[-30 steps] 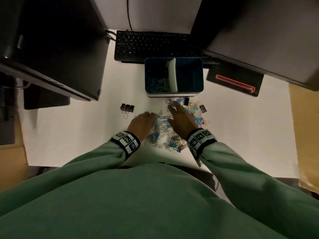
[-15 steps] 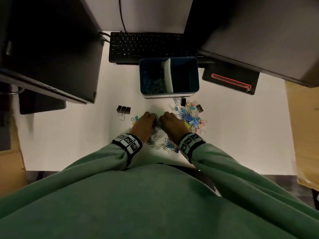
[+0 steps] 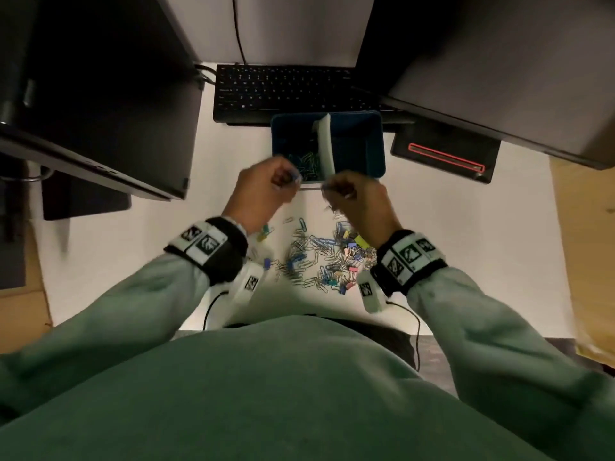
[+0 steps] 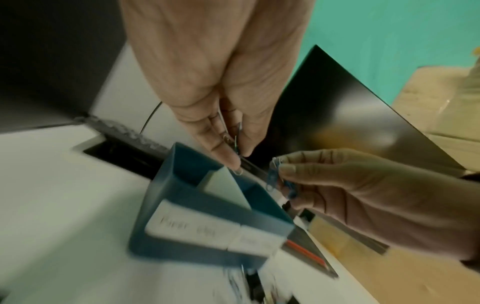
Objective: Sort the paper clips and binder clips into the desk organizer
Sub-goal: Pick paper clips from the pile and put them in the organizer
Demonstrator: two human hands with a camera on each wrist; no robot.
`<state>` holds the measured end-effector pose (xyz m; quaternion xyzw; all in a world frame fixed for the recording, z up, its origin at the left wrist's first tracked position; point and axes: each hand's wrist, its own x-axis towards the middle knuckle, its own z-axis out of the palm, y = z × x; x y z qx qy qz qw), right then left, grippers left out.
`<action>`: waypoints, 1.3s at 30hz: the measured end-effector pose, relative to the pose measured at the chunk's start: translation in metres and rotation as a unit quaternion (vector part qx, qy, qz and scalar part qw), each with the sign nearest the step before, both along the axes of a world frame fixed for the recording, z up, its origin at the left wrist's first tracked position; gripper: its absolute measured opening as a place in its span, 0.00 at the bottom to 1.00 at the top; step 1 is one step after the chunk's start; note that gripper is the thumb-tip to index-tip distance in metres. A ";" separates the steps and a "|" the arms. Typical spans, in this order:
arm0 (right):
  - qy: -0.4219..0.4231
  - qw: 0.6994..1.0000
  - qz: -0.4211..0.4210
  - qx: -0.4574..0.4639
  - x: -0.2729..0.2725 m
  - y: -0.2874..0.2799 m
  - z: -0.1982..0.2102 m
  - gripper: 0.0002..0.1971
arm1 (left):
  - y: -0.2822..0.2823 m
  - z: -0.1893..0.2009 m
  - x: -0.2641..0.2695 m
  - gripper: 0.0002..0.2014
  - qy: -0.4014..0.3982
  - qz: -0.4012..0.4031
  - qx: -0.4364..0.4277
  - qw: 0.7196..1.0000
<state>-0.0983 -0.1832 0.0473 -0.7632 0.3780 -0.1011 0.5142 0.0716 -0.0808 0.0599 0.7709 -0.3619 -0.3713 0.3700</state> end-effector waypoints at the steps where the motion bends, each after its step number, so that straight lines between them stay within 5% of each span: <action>1: -0.022 1.000 -0.018 -0.007 0.012 -0.008 0.008 0.05 | -0.013 0.003 0.007 0.05 -0.006 0.010 -0.011 1.000; 4: -0.010 0.996 -0.045 -0.073 0.050 -0.030 0.016 0.06 | -0.042 -0.003 0.025 0.08 -0.057 -0.004 0.009 0.998; 7: 0.077 0.990 0.013 -0.119 0.069 -0.038 0.011 0.10 | -0.037 -0.011 0.026 0.18 -0.165 -0.035 0.025 0.985; 10: 0.071 0.976 0.045 -0.200 0.053 -0.023 0.003 0.13 | 0.002 -0.020 0.009 0.12 -0.217 -0.051 0.012 0.975; 13: 0.100 0.964 0.121 -0.213 0.020 0.008 -0.023 0.11 | 0.045 -0.042 -0.017 0.06 -0.197 -0.205 0.108 0.953; 18: 0.239 0.909 0.292 -0.179 -0.009 0.049 -0.077 0.31 | 0.074 -0.084 -0.045 0.17 -0.212 -0.351 0.192 0.892; 23: 0.231 0.874 0.387 -0.182 -0.022 0.066 -0.092 0.44 | 0.085 -0.095 -0.048 0.12 -0.224 -0.312 0.148 0.912; 28: 0.188 0.892 0.362 -0.197 -0.010 0.064 -0.080 0.35 | 0.106 -0.083 -0.029 0.05 -0.163 -0.137 0.095 0.972; 32: 0.191 0.889 0.364 -0.202 0.019 0.066 -0.088 0.35 | 0.118 -0.076 0.005 0.05 -0.116 -0.008 0.113 0.987; 35: 0.218 0.870 0.387 -0.212 0.029 0.072 -0.092 0.36 | 0.125 -0.082 0.021 0.05 -0.161 0.003 0.160 0.974; 39: 0.257 0.842 0.402 -0.252 0.017 0.077 -0.094 0.33 | 0.130 -0.095 0.016 0.22 -0.244 -0.083 0.132 0.957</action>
